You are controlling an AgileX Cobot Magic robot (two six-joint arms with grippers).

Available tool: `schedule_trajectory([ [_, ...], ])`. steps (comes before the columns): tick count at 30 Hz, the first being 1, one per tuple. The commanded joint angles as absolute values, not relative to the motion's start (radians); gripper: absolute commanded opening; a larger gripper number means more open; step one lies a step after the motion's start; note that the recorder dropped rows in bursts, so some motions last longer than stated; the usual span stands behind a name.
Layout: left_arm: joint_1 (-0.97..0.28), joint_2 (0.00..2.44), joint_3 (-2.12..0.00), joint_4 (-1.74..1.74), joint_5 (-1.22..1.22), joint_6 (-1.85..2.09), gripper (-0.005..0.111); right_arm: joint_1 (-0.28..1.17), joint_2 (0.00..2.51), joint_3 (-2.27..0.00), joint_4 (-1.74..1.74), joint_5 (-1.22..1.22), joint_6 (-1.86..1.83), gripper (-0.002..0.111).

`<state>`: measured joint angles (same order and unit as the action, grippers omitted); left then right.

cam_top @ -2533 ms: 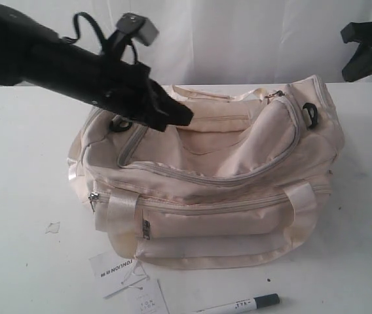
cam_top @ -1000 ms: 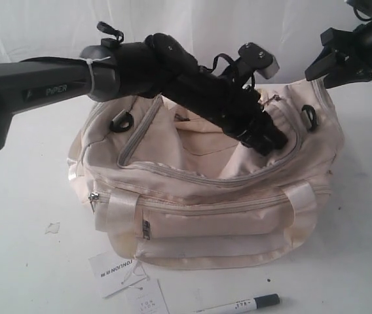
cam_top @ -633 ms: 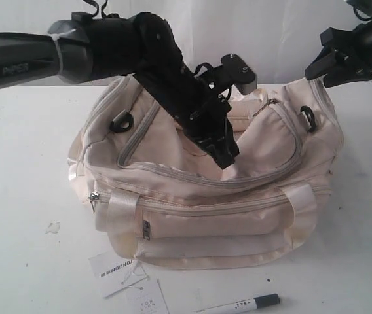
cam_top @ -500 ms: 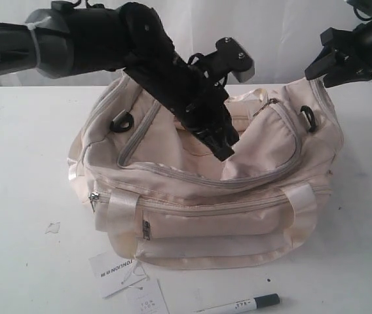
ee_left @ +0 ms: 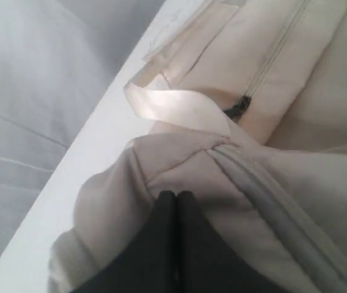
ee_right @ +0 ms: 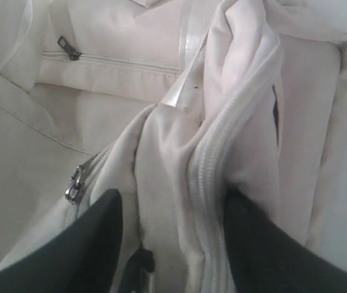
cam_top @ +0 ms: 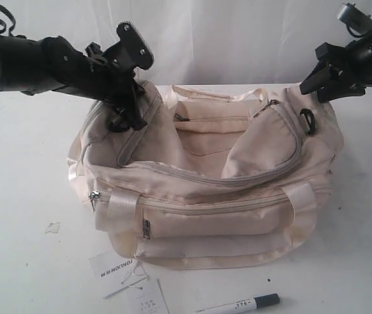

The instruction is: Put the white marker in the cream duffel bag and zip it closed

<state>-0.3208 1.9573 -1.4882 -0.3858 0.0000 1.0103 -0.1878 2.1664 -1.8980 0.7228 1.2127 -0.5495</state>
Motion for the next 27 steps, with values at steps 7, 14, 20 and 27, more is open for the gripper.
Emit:
schedule_trajectory([
  [7,-0.291,2.049,-1.697,-1.361,0.684,1.751,0.0,-0.189,2.201,-1.893,0.754,1.221,-0.581,0.049],
  [14,-0.328,2.153,-1.697,-1.425,0.76,1.881,0.0,-0.17,2.187,-1.922,0.792,1.221,-0.662,0.049],
  [20,-0.341,2.151,-1.697,-1.375,0.723,1.822,0.0,-0.065,2.148,-1.932,0.786,1.089,-1.077,0.049],
  [27,-0.301,2.094,-1.697,-1.137,0.72,1.617,0.0,-0.011,2.137,-1.932,0.446,0.922,-0.861,0.049],
])
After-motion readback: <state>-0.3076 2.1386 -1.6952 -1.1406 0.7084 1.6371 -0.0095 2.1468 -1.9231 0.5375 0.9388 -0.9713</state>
